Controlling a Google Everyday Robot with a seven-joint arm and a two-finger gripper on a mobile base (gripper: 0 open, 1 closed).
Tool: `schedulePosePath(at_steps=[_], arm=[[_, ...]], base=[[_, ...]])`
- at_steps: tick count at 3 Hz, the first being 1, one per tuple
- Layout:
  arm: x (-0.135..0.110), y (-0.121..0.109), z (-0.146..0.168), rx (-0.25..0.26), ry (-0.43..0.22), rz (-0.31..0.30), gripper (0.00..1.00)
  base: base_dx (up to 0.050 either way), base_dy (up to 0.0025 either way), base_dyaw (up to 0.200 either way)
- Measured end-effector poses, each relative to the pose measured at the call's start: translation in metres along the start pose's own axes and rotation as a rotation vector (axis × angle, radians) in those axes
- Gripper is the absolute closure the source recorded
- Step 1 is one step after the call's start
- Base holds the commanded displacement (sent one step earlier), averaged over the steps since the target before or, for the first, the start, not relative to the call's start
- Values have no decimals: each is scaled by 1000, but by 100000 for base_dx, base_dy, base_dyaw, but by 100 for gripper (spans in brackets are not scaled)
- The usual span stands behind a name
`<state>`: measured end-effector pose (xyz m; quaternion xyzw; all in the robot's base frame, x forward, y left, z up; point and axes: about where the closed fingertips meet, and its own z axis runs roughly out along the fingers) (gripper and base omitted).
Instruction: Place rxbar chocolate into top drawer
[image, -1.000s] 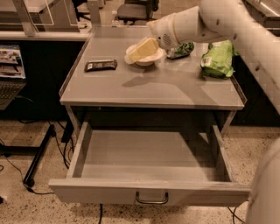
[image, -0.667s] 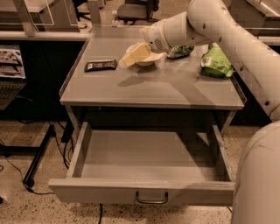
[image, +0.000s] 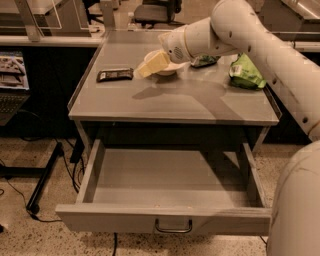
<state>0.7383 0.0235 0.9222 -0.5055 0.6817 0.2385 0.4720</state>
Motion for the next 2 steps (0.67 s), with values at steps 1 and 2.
schedulePosePath(at_steps=[1, 2], arm=[[-8, 7, 35, -45, -22, -11, 0], [-22, 8, 58, -95, -34, -49, 0]], base=[[0, 0, 0], [0, 0, 0]])
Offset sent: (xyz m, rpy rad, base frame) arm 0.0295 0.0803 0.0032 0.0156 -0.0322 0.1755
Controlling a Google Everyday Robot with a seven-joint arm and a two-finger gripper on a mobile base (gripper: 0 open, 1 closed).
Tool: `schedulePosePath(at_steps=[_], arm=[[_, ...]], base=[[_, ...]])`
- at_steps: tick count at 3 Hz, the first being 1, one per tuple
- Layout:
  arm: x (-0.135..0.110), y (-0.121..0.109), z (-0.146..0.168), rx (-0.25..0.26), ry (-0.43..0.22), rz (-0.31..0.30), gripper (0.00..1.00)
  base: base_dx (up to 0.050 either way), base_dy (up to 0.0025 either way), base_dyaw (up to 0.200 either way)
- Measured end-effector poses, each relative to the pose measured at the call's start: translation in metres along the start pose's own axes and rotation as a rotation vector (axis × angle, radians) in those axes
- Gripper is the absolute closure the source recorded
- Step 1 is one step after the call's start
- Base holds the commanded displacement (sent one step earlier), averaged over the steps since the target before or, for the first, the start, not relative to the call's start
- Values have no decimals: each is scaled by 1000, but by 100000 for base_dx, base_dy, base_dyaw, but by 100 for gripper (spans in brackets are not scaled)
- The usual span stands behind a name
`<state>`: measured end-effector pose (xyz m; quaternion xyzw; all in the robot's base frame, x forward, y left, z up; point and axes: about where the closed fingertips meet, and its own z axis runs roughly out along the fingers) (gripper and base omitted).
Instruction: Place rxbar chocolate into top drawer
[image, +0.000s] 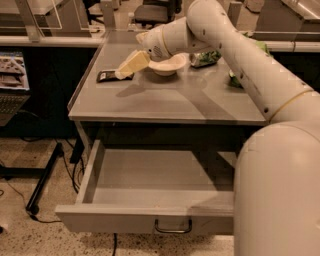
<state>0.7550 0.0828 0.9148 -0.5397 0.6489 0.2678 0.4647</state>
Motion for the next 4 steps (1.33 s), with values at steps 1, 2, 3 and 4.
schedulePosePath(at_steps=[1, 2, 3, 4], arm=[[-6, -5, 18, -37, 4, -22, 0], [6, -18, 40, -64, 82, -41, 0], [28, -26, 43, -69, 132, -5, 0], [54, -29, 33, -59, 155, 57, 0]], base=[[0, 0, 0], [0, 0, 0], [0, 0, 0], [0, 0, 0]])
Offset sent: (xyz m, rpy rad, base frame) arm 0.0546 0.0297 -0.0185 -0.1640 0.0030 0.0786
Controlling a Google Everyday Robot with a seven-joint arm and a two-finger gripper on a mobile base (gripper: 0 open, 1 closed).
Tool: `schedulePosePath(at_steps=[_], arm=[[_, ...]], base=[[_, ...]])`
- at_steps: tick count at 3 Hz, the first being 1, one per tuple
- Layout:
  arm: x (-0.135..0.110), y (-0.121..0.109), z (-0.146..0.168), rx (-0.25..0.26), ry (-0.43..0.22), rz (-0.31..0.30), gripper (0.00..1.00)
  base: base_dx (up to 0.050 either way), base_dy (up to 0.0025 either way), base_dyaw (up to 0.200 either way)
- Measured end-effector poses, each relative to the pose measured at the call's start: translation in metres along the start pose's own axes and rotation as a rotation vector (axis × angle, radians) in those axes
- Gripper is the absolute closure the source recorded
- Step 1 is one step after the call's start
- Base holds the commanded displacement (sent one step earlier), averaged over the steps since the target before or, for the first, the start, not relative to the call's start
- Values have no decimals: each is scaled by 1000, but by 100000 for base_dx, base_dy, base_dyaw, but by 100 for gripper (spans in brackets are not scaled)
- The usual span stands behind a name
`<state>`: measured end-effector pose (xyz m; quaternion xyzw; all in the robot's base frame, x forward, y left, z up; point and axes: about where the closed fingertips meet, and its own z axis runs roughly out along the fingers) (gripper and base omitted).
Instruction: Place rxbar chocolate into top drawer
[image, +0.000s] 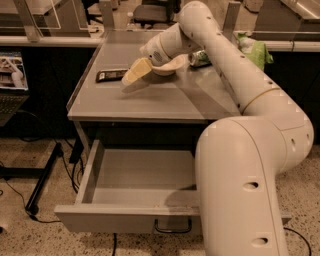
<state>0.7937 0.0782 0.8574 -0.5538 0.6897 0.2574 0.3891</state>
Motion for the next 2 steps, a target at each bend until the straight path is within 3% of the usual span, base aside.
schedulePosePath(at_steps=[2], arm=[[0, 2, 11, -20, -19, 7, 0]], base=[[0, 0, 0]])
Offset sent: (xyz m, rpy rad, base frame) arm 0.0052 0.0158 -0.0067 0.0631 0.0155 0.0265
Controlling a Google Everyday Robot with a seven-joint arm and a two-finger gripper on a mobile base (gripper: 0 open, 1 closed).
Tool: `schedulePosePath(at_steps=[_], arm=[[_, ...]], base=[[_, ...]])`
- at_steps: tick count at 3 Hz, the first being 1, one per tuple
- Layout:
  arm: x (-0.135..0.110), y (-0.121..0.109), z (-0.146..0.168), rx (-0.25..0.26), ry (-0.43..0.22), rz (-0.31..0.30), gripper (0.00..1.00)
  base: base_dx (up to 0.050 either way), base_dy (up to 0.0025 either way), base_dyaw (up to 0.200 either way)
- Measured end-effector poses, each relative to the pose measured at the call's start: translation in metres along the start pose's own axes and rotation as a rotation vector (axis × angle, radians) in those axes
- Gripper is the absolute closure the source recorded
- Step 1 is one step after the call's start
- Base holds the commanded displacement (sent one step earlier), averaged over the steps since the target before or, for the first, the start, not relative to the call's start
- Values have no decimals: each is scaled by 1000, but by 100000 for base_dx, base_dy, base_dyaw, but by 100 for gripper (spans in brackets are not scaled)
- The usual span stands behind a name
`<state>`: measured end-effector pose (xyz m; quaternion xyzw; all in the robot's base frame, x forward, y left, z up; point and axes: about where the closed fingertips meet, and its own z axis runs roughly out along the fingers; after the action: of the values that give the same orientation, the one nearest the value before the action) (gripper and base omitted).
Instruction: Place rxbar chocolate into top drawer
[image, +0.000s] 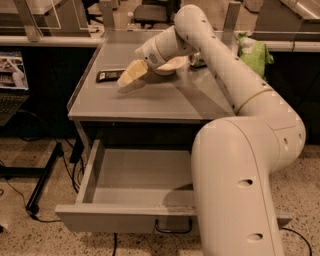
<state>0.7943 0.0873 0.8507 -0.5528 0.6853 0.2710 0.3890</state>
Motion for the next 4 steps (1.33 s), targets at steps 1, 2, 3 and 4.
schedulePosePath(at_steps=[1, 2, 3, 4], arm=[[-6, 3, 16, -39, -20, -13, 0], [-13, 6, 28, -75, -32, -28, 0], [-14, 10, 38, -101, -34, -24, 0], [-10, 11, 42, -106, -20, -15, 0]], base=[[0, 0, 0], [0, 0, 0], [0, 0, 0], [0, 0, 0]])
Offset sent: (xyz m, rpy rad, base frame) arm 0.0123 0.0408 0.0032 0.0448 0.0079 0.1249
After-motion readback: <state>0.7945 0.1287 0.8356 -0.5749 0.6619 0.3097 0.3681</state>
